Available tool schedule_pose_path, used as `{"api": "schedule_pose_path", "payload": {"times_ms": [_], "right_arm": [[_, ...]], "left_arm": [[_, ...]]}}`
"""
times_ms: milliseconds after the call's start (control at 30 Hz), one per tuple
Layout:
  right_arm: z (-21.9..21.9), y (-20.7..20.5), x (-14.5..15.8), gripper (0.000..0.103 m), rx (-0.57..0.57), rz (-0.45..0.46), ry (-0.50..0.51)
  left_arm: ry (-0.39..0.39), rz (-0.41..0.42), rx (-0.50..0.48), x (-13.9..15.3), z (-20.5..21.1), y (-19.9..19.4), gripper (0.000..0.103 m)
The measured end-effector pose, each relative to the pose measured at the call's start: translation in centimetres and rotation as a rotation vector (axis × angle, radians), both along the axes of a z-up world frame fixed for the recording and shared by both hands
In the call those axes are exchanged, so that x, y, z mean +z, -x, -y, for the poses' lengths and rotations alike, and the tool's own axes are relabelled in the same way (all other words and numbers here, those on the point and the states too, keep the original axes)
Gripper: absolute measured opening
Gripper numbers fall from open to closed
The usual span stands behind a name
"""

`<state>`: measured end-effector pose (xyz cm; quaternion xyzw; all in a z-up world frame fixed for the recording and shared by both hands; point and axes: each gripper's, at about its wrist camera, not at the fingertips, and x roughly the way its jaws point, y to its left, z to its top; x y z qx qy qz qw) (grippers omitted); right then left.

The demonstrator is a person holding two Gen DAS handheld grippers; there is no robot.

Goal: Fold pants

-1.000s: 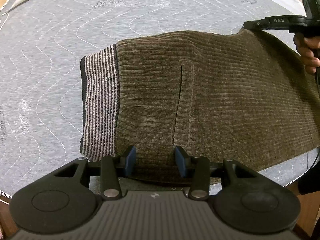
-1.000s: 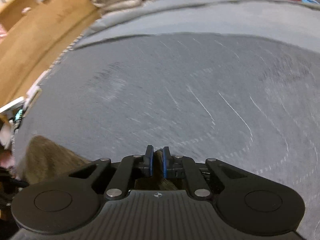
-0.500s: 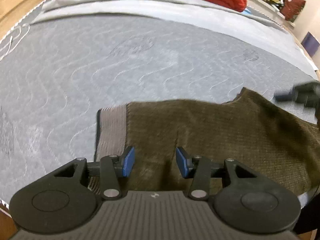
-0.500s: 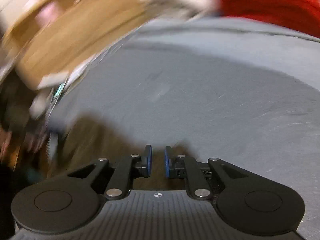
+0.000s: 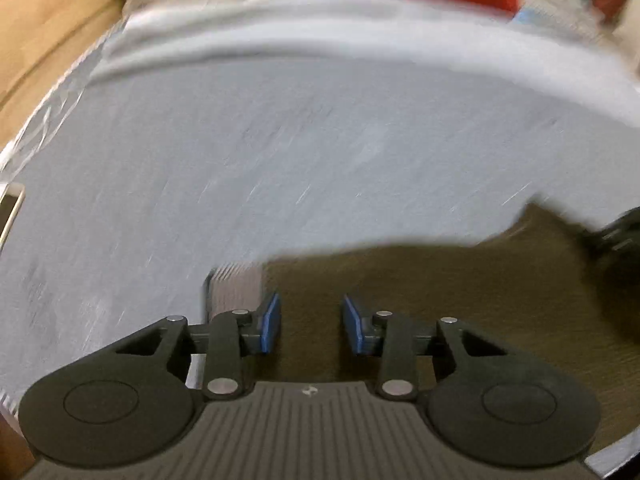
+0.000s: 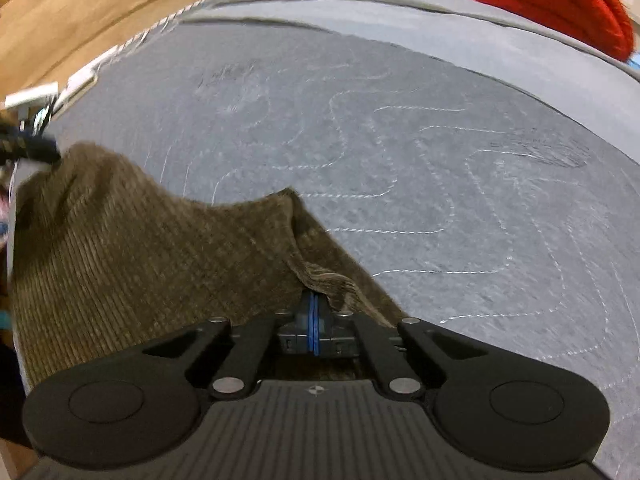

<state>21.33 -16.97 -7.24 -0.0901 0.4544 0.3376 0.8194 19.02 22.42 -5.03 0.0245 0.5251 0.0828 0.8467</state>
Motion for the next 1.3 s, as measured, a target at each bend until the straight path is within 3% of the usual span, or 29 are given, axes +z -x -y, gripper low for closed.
{"api": "schedule_pose_path", "payload": {"times_ms": [67,167,267,400,500,600,667,733,867,1033,1133,1233,1300], "right_arm": [[1.8,-0.4,0.3,0.0,-0.041,-0.012,-0.006],[4.9,-1.1,0.1,0.0,-0.09,-0.076,-0.008],[7.6,-0.3,0.6,0.0,-0.115,-0.082,0.028],[12.6,0.8,2.1,0.0,-0.221,-0.054,0.089],[18.9,2.0,2.6,0.015,-0.418,-0.022,0.217],[26.7,4.4,3.6,0.015,-0.696,-0.02,0.256],[32.2,7.3,4.9,0.016,-0.888,-0.005,0.192],[37.2,11.3,6.3,0.029,-1.071,0.022,0.09],[44.6,19.7,7.1,0.037,-1.313,0.047,-0.123],[49.6,28.2,5.2,0.038,-1.474,0.088,-0.244],[50.4,31.5,2.5,0.038,-1.53,0.04,-0.297],[51.1,33.6,-0.1,0.038,-1.594,-0.039,-0.412],[50.9,34.2,-1.1,0.039,-1.635,-0.097,-0.474]], "left_arm": [[-0.013,-0.075,0.03,-1.8,-0.8,-0.3,0.033],[-0.016,-0.062,0.052,-0.9,-0.6,-0.1,0.033],[-0.047,0.001,0.034,0.5,0.9,0.3,0.033],[0.002,0.1,-0.004,2.7,3.2,0.8,0.034],[0.03,0.152,-0.05,4.0,5.4,1.0,0.035],[0.05,0.199,-0.101,5.0,7.8,1.1,0.038],[0.06,0.218,-0.142,5.5,9.6,1.4,0.041],[0.065,0.235,-0.19,5.9,11.2,1.9,0.042],[0.068,0.284,-0.285,6.7,14.2,2.9,0.042],[0.139,0.326,-0.295,6.7,16.2,4.8,0.042],[0.192,0.324,-0.265,4.6,17.6,7.3,0.042],[0.226,0.301,-0.28,2.3,19.5,10.3,0.042],[0.218,0.239,-0.315,1.0,21.5,11.5,0.042]]}}
